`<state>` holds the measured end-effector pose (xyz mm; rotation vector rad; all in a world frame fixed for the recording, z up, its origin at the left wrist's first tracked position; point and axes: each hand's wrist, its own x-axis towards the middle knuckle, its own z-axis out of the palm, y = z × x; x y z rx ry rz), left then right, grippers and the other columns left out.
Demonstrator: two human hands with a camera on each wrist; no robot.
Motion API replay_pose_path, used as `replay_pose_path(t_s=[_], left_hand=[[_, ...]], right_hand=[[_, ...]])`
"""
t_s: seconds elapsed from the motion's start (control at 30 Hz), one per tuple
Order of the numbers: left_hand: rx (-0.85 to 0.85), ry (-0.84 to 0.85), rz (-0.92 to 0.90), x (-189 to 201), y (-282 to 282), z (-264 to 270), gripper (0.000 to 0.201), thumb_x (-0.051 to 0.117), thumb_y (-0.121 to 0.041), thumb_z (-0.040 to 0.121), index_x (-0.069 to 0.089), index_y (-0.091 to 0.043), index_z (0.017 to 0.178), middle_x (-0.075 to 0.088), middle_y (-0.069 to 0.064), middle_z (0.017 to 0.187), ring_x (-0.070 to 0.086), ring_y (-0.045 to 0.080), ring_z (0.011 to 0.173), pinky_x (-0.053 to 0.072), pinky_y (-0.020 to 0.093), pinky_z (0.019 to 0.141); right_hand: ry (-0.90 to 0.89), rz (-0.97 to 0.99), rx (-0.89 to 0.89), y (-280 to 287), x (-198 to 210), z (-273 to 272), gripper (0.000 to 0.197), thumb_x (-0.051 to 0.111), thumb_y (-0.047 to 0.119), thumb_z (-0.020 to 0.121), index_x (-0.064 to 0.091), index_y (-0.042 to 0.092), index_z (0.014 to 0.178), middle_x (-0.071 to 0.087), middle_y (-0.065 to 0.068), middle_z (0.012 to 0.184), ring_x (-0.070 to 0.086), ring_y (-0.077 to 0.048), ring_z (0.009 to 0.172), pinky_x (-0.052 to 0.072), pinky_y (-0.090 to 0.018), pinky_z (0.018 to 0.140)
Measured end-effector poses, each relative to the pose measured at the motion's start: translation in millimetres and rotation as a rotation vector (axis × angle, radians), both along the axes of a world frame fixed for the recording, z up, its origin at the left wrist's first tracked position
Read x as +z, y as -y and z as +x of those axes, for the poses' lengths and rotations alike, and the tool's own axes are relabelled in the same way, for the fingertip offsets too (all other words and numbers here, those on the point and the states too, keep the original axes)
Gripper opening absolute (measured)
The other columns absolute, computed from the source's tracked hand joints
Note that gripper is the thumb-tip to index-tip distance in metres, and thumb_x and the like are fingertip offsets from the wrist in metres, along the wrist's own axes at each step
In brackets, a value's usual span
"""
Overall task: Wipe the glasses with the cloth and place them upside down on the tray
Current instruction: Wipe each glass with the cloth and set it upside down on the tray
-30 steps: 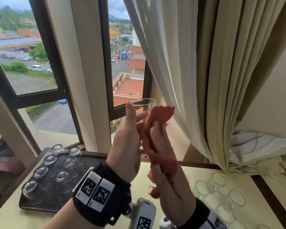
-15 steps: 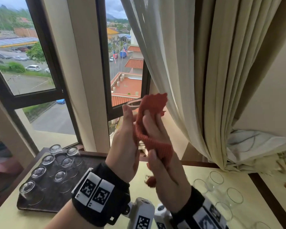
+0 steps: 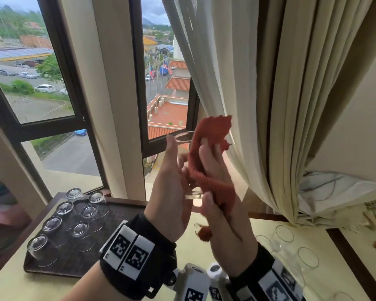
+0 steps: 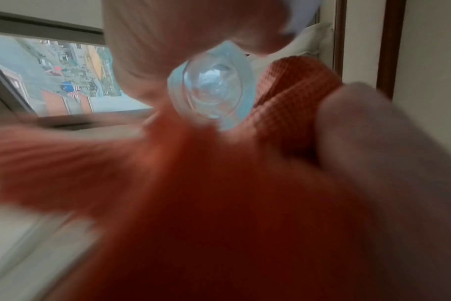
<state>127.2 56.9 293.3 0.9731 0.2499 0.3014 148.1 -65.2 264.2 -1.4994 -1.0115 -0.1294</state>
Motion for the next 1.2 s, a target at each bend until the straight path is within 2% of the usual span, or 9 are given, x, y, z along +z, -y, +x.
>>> replay_pose_path(t_s=[0.13, 0.27, 0.37, 0.5, 0.7, 0.83, 0.93, 1.07, 1.2], left_hand=[[-0.018, 0.031, 0.099, 10.2, -11.5, -0.4, 0.08, 0.072, -0.083, 0.068, 0.075, -0.014, 0.11, 0.077, 0.009, 0.099, 0.072, 0.026, 0.082, 0.062, 0.039, 0.081], [0.024, 0.03, 0.198, 3.7, -9.9, 1.8, 0.092, 0.088, -0.073, 0.064, 0.061, -0.004, 0.118, 0.056, 0.005, 0.078, 0.058, 0.017, 0.063, 0.056, 0.025, 0.06], [0.034, 0.007, 0.244, -2.6, 2.2, 1.8, 0.094, 0.076, -0.078, 0.076, 0.059, 0.001, 0.124, 0.07, 0.008, 0.092, 0.069, 0.019, 0.082, 0.062, 0.033, 0.081], [0.089, -0.048, 0.154, -6.3, 13.6, 1.8, 0.077, 0.051, -0.081, 0.093, 0.077, -0.014, 0.119, 0.067, 0.02, 0.119, 0.062, 0.036, 0.111, 0.05, 0.05, 0.107], [0.081, -0.093, 0.044, -6.2, -10.9, 0.2, 0.075, 0.046, -0.081, 0.096, 0.083, -0.017, 0.111, 0.077, 0.018, 0.122, 0.075, 0.036, 0.111, 0.056, 0.053, 0.101], [0.085, -0.12, 0.1, -10.8, -11.4, -2.5, 0.083, 0.041, -0.083, 0.094, 0.075, -0.012, 0.123, 0.069, 0.018, 0.111, 0.067, 0.037, 0.1, 0.054, 0.056, 0.098], [0.05, -0.091, 0.116, -10.3, 2.0, -5.1, 0.084, 0.038, -0.079, 0.096, 0.072, -0.007, 0.123, 0.069, 0.022, 0.103, 0.066, 0.035, 0.093, 0.056, 0.061, 0.095], [0.092, -0.044, 0.075, -11.3, 9.2, -0.6, 0.09, 0.046, -0.084, 0.091, 0.074, -0.004, 0.121, 0.059, 0.043, 0.128, 0.064, 0.042, 0.106, 0.053, 0.064, 0.105], [0.102, -0.066, 0.115, -9.4, -4.6, 1.0, 0.083, 0.036, -0.078, 0.1, 0.077, -0.009, 0.12, 0.075, 0.027, 0.118, 0.073, 0.041, 0.115, 0.056, 0.06, 0.103]], right_hand=[[-0.007, -0.018, 0.068, 10.3, -28.3, -21.1, 0.06, 0.041, 0.032, 0.105, 0.029, 0.036, 0.163, 0.036, 0.007, 0.168, 0.052, -0.046, 0.137, 0.056, -0.06, 0.099], [-0.449, 0.02, 0.02, 9.0, -24.3, -13.0, 0.055, 0.05, 0.057, 0.099, 0.039, 0.056, 0.154, 0.069, -0.016, 0.106, 0.061, -0.027, 0.07, 0.051, -0.034, 0.05], [-0.532, 0.083, -0.106, 4.5, -8.5, 8.7, 0.058, 0.05, 0.055, 0.104, 0.053, 0.023, 0.152, 0.074, -0.016, 0.092, 0.066, -0.017, 0.063, 0.053, -0.023, 0.054], [-0.3, 0.151, -0.022, 1.7, 8.0, 14.9, 0.047, 0.043, 0.052, 0.106, 0.044, 0.051, 0.154, 0.062, 0.01, 0.147, 0.066, -0.019, 0.122, 0.052, -0.039, 0.098], [-0.036, -0.111, 0.087, 12.1, -24.1, -16.8, 0.057, 0.04, 0.04, 0.106, 0.027, 0.051, 0.161, 0.028, 0.016, 0.17, 0.038, -0.022, 0.132, 0.045, -0.071, 0.102], [-0.282, -0.05, 0.087, 10.4, -22.8, -10.7, 0.053, 0.047, 0.048, 0.103, 0.034, 0.065, 0.152, 0.068, 0.01, 0.13, 0.053, -0.012, 0.088, 0.051, -0.021, 0.064], [-0.419, 0.042, 0.05, 2.8, -6.3, 7.3, 0.049, 0.045, 0.05, 0.101, 0.041, 0.064, 0.147, 0.073, -0.016, 0.097, 0.054, -0.027, 0.064, 0.047, -0.025, 0.05], [-0.234, 0.107, 0.075, -1.3, 11.7, 13.8, 0.048, 0.044, 0.043, 0.106, 0.041, 0.062, 0.15, 0.071, 0.01, 0.129, 0.063, 0.001, 0.095, 0.051, -0.018, 0.077], [-0.069, -0.027, 0.097, 7.9, -9.9, -3.6, 0.054, 0.043, 0.036, 0.108, 0.034, 0.048, 0.159, 0.037, 0.014, 0.167, 0.044, -0.009, 0.118, 0.044, -0.032, 0.094]])
